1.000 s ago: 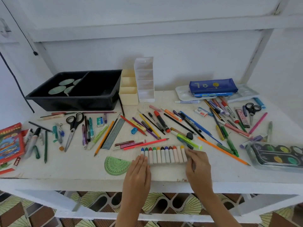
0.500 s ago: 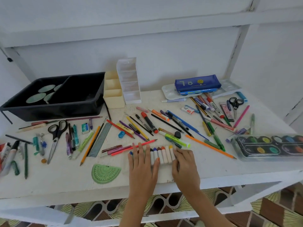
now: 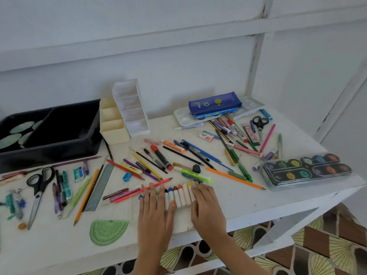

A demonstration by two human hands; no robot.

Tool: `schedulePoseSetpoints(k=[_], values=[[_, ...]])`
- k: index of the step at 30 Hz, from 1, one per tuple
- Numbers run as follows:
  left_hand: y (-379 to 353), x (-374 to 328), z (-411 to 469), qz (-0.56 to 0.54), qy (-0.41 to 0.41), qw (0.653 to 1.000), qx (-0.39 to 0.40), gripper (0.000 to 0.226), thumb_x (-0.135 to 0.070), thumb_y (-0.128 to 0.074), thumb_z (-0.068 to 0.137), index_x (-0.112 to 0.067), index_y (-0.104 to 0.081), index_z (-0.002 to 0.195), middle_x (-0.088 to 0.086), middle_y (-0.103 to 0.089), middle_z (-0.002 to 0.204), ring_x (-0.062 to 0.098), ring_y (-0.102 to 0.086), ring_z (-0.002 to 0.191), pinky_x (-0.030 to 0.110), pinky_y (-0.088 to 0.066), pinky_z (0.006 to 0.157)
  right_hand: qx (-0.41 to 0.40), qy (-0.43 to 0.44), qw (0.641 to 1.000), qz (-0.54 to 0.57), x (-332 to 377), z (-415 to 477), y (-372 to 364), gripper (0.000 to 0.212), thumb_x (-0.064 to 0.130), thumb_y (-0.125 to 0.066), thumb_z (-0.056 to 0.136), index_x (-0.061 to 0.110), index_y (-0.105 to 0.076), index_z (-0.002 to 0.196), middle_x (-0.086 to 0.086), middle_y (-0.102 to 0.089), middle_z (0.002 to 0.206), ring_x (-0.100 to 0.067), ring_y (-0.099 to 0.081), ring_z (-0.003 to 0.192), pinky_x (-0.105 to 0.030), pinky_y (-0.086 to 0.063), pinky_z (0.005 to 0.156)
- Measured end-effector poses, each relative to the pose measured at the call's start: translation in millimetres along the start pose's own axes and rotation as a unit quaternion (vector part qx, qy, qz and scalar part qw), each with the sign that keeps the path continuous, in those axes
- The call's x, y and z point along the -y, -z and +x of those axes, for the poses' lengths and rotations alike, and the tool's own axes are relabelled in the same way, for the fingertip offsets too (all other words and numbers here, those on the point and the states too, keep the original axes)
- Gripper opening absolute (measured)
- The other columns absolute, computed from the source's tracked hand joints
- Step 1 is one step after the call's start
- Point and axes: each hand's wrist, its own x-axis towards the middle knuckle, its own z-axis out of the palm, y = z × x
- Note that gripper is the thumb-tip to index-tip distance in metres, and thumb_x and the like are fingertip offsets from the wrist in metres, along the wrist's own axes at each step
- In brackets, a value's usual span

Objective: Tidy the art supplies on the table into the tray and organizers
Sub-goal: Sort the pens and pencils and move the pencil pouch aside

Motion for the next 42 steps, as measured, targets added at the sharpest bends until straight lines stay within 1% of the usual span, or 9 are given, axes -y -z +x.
schedulePoseSetpoints(k=[3, 7, 11, 14, 19, 28, 34, 37, 42], values=[[7, -6, -5, -0.049, 0.048, 0.995, -0.072, 0.065, -0.054, -0.013, 0.095, -0.018, -0.017, 0.149, 0.004, -0.002, 0.159, 0.015, 0.005, 0.146, 0.027, 0.01, 0.116, -0.008, -0.005, 1.0, 0.015, 2, 0, 3, 0.038, 0.017, -0.037, 0.086, 0.004, -0.065, 0.109, -0.008, -0.063, 0.108, -0.015, -0.047, 0.11, -0.031, -0.053, 0.088], [11, -7, -15, -0.163, 0.224, 0.951, -0.138, 0.071, -0.057, -0.018, 0.088, -0.014, -0.033, 0.143, 0.013, -0.019, 0.155, 0.026, -0.013, 0.144, 0.044, -0.011, 0.116, -0.005, -0.023, 0.999, 0.035, 4, 1, 5, 0.038, 0.018, -0.037, 0.086, 0.005, -0.064, 0.109, -0.005, -0.061, 0.107, -0.011, -0.047, 0.107, -0.026, -0.052, 0.086], [17, -9, -14, -0.244, 0.237, 0.929, -0.146, 0.068, -0.057, -0.026, 0.087, -0.018, -0.035, 0.143, 0.007, -0.029, 0.152, 0.024, -0.024, 0.14, 0.045, -0.024, 0.112, 0.015, -0.073, 0.992, 0.103, 3, 3, 9, 0.034, 0.011, -0.043, 0.09, 0.009, -0.061, 0.119, 0.002, -0.056, 0.111, -0.01, -0.048, 0.106, -0.015, -0.043, 0.089], [25, -19, -14, -0.318, 0.25, 0.9, -0.163, 0.063, -0.053, -0.032, 0.087, -0.024, -0.034, 0.143, 0.001, -0.031, 0.151, 0.02, -0.026, 0.139, 0.038, -0.023, 0.11, -0.003, -0.135, 0.972, 0.191, 4, 6, 19, 0.038, -0.006, -0.052, 0.085, 0.018, -0.061, 0.113, 0.004, -0.054, 0.099, -0.007, -0.052, 0.083, -0.013, -0.043, 0.072], [27, -47, -20, -0.355, 0.214, 0.899, -0.144, 0.05, -0.048, -0.045, 0.093, -0.033, -0.035, 0.14, -0.007, -0.032, 0.15, 0.013, -0.027, 0.137, 0.032, -0.021, 0.107, -0.092, -0.225, 0.936, 0.255, 4, -2, 39, 0.041, -0.015, -0.049, 0.084, 0.021, -0.061, 0.099, -0.004, -0.055, 0.092, -0.01, -0.05, 0.065, -0.013, -0.039, 0.051], [14, -99, -30, -0.407, 0.154, 0.899, -0.047, 0.05, -0.044, -0.042, 0.09, -0.046, -0.025, 0.136, -0.018, -0.021, 0.153, 0.0, -0.015, 0.14, 0.024, -0.015, 0.112, -0.17, -0.282, 0.929, 0.169, -41, -8, 69, 0.031, -0.007, -0.047, 0.089, 0.017, -0.064, 0.1, -0.004, -0.049, 0.098, -0.017, -0.045, 0.06, -0.02, -0.041, 0.055], [0, -112, -30, -0.404, 0.116, 0.908, 0.004, 0.06, -0.044, -0.037, 0.09, -0.03, -0.024, 0.146, -0.016, -0.012, 0.155, -0.006, -0.004, 0.14, 0.012, -0.004, 0.11, -0.192, -0.273, 0.936, 0.107, -64, -12, 77, 0.03, -0.01, -0.047, 0.088, 0.008, -0.066, 0.102, -0.003, -0.052, 0.096, -0.024, -0.047, 0.09, -0.022, -0.041, 0.069], [-10, -111, -31, -0.368, 0.072, 0.927, 0.005, 0.059, -0.044, -0.031, 0.095, -0.026, -0.014, 0.148, -0.014, -0.001, 0.157, -0.01, 0.012, 0.138, 0.002, 0.007, 0.105, -0.192, -0.22, 0.955, 0.047, -70, -20, 76, 0.032, -0.014, -0.051, 0.083, 0.007, -0.066, 0.103, -0.011, -0.058, 0.108, -0.022, -0.046, 0.099, -0.04, -0.045, 0.078], [-34, -103, -26, -0.15, -0.094, 0.984, 0.013, 0.058, -0.046, -0.016, 0.1, -0.015, -0.027, 0.147, 0.004, -0.018, 0.156, 0.018, -0.001, 0.145, 0.03, 0.005, 0.116, -0.123, -0.091, 0.985, -0.079, -69, -37, 70, 0.036, 0.017, -0.04, 0.089, 0.01, -0.065, 0.115, -0.005, -0.061, 0.125, -0.02, -0.045, 0.124, -0.036, -0.031, 0.102]])
